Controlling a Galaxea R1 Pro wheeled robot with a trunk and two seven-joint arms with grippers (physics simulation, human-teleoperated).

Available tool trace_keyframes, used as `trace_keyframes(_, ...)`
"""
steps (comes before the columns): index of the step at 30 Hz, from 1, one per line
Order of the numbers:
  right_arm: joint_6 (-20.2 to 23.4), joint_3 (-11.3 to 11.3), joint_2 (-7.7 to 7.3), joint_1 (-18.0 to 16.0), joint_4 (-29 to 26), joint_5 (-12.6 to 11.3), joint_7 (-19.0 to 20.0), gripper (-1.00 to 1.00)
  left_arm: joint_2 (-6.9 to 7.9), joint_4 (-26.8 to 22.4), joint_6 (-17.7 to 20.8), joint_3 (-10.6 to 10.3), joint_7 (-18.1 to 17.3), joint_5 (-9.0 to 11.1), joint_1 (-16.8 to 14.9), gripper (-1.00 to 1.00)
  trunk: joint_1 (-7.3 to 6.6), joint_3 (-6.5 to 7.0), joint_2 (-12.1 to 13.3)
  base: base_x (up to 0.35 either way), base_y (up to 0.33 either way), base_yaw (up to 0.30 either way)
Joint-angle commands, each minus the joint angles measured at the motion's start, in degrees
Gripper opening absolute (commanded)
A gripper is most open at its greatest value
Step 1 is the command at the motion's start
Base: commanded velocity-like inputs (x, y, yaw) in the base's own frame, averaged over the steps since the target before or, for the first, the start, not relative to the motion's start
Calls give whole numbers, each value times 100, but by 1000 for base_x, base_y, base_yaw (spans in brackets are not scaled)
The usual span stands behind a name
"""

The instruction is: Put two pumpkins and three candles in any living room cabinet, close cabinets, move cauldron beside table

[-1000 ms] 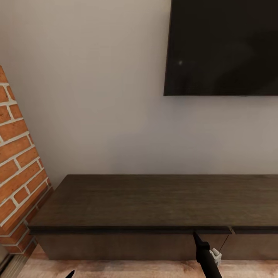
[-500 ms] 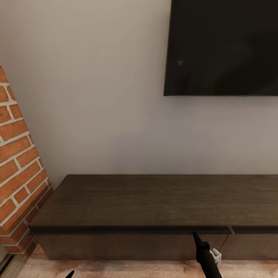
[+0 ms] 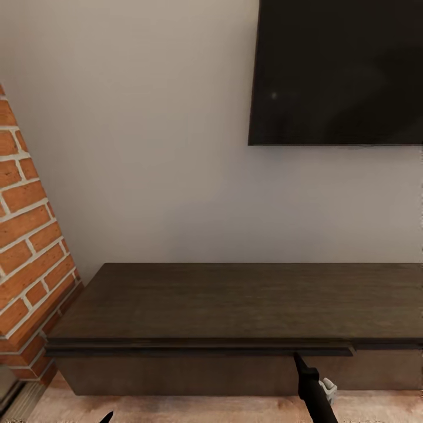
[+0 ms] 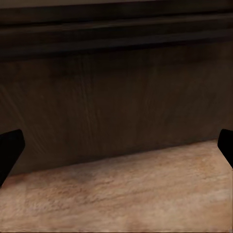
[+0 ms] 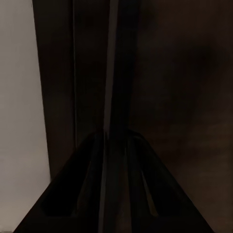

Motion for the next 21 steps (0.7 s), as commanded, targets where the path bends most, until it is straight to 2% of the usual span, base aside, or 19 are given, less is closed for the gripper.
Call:
trace_keyframes(1, 104, 2, 4, -5, -13, -105, 59, -100, 2, -1, -16, -1, -8, -12, 1, 100, -4, -3, -3, -208, 0, 0)
trace_keyframes(21, 104, 2, 4, -5, -15, -113, 64, -100, 2, 0, -16, -1, -2, -12, 1, 100, -4, -3, -3, -269, 0, 0)
